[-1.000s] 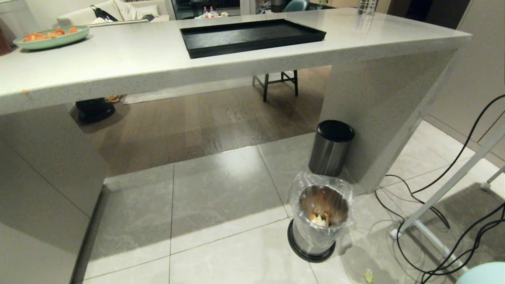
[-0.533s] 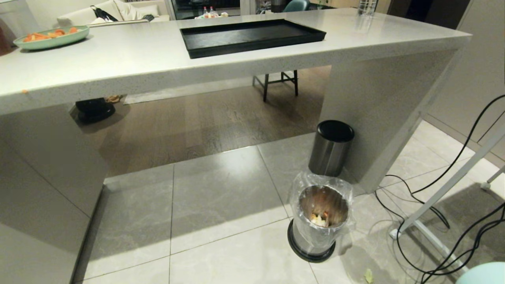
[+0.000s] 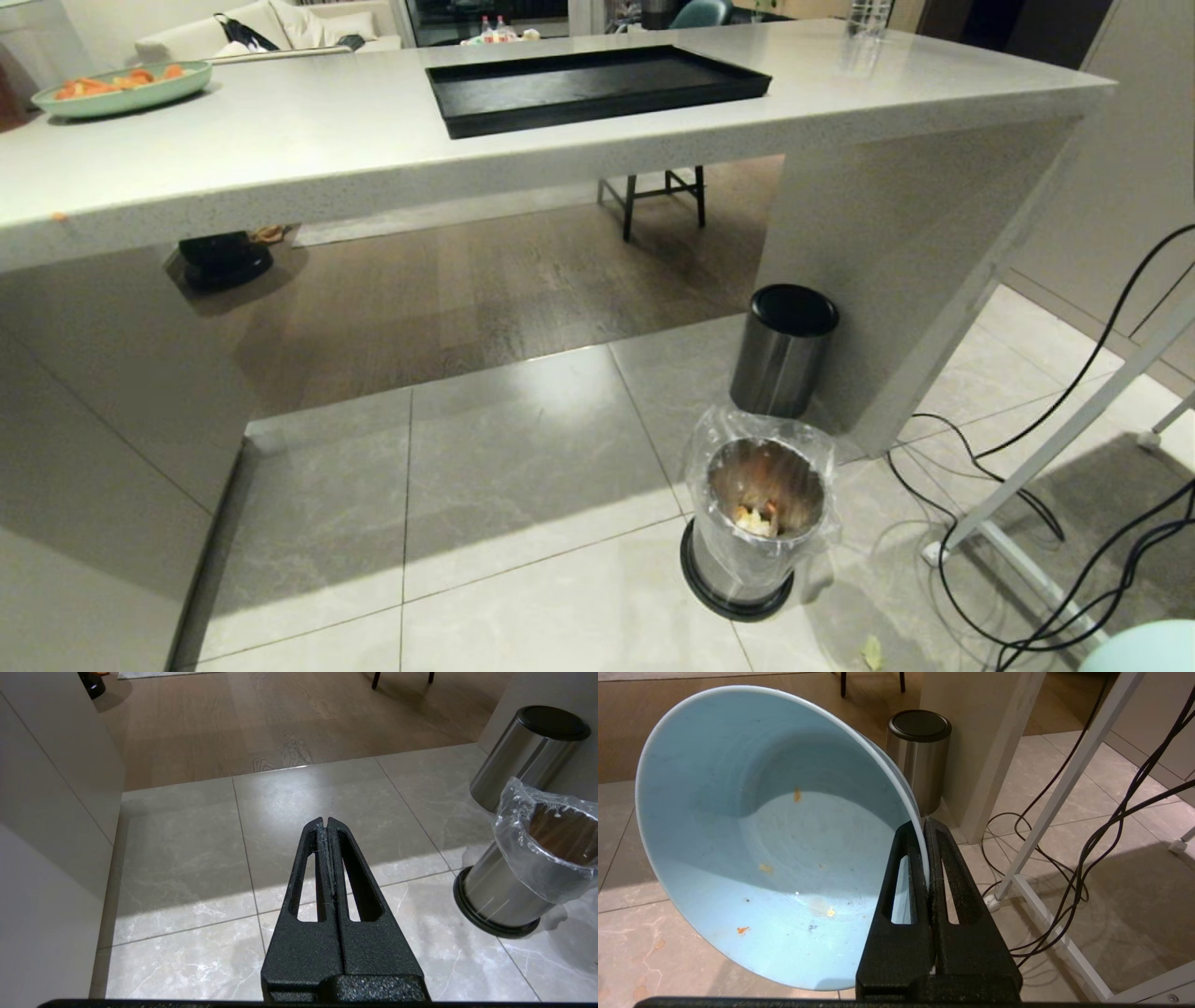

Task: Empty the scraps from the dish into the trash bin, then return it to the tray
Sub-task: Put the bowl back to the table

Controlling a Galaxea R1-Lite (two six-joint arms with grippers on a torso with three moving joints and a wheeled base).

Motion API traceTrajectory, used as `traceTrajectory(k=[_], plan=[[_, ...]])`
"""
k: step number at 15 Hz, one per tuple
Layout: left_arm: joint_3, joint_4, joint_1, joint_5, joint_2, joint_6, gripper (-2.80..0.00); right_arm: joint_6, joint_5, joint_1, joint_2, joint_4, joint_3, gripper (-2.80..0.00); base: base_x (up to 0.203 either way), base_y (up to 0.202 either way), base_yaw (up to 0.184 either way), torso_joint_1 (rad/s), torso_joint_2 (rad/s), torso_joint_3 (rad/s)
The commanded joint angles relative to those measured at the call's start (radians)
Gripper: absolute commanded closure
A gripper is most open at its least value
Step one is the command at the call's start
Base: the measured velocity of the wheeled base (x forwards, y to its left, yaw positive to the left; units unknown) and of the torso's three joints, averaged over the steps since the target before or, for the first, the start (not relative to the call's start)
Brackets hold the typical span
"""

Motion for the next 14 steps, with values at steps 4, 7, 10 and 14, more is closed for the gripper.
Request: traceTrajectory(k=[4, 7, 10, 14], plan=[[0.0, 0.0, 0.0, 0.0, 0.001, -0.001, 0.0, -0.001, 0.001, 0.0, 0.0, -0.001, 0.0, 0.0, 0.0, 0.0, 0.0, 0.0, 0.0, 0.0], [0.0, 0.0, 0.0, 0.0, 0.001, -0.001, 0.0, -0.001, 0.001, 0.0, 0.0, -0.001, 0.0, 0.0, 0.0, 0.0, 0.0, 0.0, 0.0, 0.0], [0.0, 0.0, 0.0, 0.0, 0.001, -0.001, 0.0, -0.001, 0.001, 0.0, 0.0, -0.001, 0.0, 0.0, -0.001, 0.022, 0.001, 0.0, 0.0, 0.001], [0.0, 0.0, 0.0, 0.0, 0.001, -0.001, 0.0, -0.001, 0.001, 0.0, 0.0, -0.001, 0.0, 0.0, 0.0, 0.174, 0.0, 0.0, 0.0, 0.003]])
